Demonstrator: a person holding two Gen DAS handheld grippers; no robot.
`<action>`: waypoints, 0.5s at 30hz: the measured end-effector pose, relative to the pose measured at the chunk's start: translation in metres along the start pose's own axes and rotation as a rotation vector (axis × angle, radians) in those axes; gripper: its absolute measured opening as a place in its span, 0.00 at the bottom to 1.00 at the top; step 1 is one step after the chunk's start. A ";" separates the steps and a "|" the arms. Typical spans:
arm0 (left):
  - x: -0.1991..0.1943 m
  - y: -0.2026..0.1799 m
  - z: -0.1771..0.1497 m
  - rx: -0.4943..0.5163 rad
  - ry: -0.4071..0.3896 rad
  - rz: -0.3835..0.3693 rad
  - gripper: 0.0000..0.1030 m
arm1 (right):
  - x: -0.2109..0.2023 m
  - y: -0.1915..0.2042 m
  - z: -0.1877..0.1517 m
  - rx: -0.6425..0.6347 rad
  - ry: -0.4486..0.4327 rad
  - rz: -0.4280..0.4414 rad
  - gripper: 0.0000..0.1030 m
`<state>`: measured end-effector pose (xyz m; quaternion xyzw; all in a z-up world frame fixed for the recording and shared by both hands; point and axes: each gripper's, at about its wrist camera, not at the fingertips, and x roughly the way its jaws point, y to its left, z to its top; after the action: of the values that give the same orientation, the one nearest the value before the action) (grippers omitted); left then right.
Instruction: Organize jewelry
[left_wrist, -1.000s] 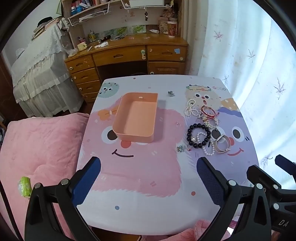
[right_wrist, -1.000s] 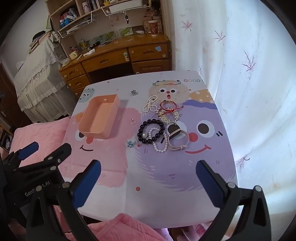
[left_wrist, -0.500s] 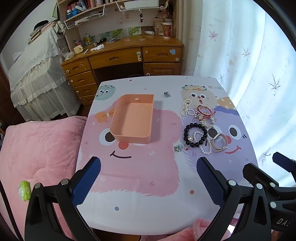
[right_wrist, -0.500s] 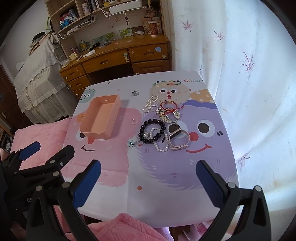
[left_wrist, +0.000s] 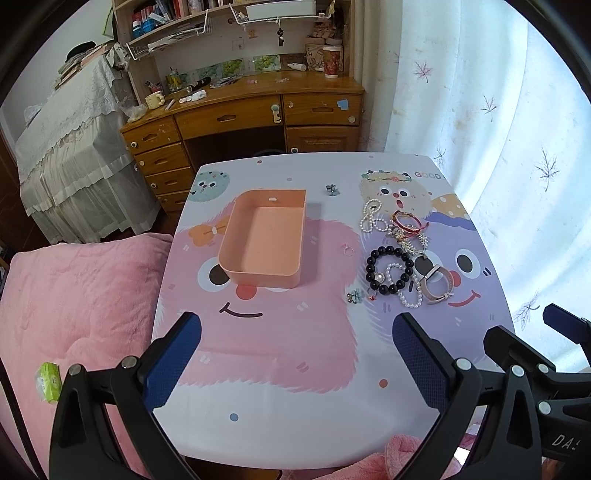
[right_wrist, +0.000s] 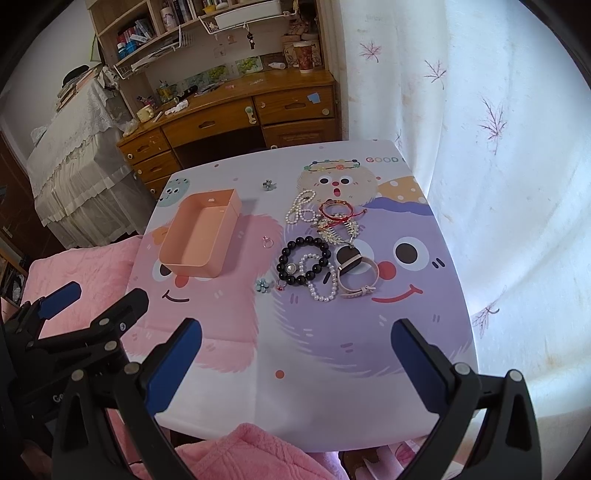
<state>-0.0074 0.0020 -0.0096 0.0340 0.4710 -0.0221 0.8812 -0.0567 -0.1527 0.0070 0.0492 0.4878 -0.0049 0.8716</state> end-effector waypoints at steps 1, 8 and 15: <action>0.000 0.000 0.000 0.000 0.001 0.000 0.99 | 0.000 0.000 0.000 0.000 0.000 0.001 1.00; 0.000 0.000 0.000 0.000 0.000 0.000 0.99 | 0.001 -0.001 0.000 0.002 0.004 0.002 1.00; 0.000 0.000 0.004 0.001 -0.001 -0.001 0.99 | 0.000 -0.003 0.001 0.010 0.007 -0.001 1.00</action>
<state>-0.0040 0.0014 -0.0075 0.0343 0.4705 -0.0228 0.8814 -0.0556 -0.1553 0.0074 0.0534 0.4906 -0.0075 0.8697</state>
